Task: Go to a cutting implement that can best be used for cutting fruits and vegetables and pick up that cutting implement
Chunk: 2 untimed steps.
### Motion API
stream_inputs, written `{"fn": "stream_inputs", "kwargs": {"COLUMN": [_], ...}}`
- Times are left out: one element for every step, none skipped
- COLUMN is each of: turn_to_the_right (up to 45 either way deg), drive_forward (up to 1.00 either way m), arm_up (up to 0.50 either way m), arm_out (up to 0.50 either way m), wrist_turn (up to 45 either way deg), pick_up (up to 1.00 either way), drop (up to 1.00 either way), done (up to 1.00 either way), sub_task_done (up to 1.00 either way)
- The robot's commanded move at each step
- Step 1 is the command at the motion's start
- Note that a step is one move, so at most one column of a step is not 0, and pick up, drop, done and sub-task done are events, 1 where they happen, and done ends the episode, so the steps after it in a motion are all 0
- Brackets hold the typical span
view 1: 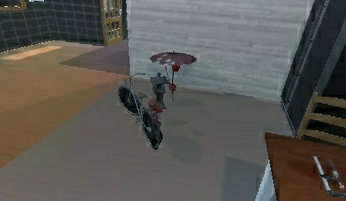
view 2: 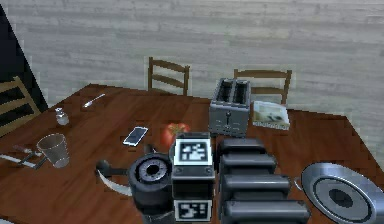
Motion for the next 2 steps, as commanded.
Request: {"fn": "stream_inputs", "kwargs": {"turn_to_the_right": [0.0,0.0], "drive_forward": [0.0,0.0], "arm_up": [-0.3,0.0], "arm_out": [0.0,0.0], "wrist_turn": [0.0,0.0], "pick_up": [0.0,1.0], "drop": [0.0,0.0], "done": [0.0,0.0], "sub_task_done": [0.0,0.0]}}
